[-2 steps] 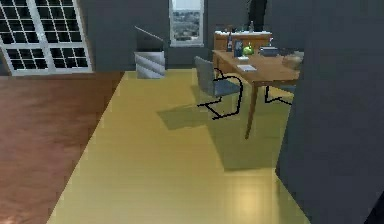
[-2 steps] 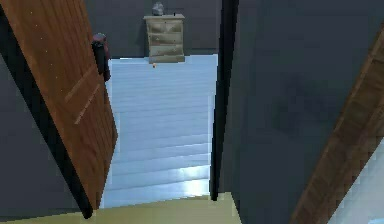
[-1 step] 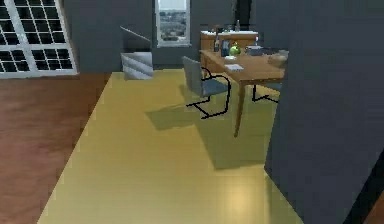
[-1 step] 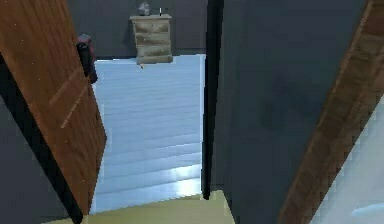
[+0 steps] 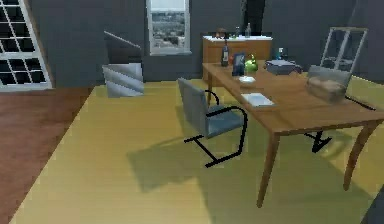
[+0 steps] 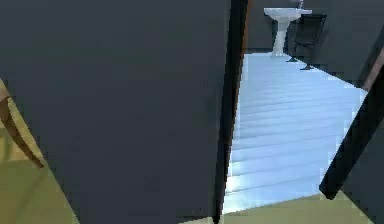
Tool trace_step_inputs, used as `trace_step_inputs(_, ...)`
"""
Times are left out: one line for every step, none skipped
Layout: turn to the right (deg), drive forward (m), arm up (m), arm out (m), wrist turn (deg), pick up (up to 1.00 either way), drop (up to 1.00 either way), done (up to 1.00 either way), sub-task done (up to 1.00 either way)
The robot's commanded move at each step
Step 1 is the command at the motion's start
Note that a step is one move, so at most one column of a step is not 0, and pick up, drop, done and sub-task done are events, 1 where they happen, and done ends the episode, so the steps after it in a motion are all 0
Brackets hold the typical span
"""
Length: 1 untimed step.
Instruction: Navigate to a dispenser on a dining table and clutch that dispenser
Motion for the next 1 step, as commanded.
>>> trace_step_inputs(0.0, 0.50, 0.00, 0.00, 0.0, 0.00, 0.00, 0.00, 0.00)
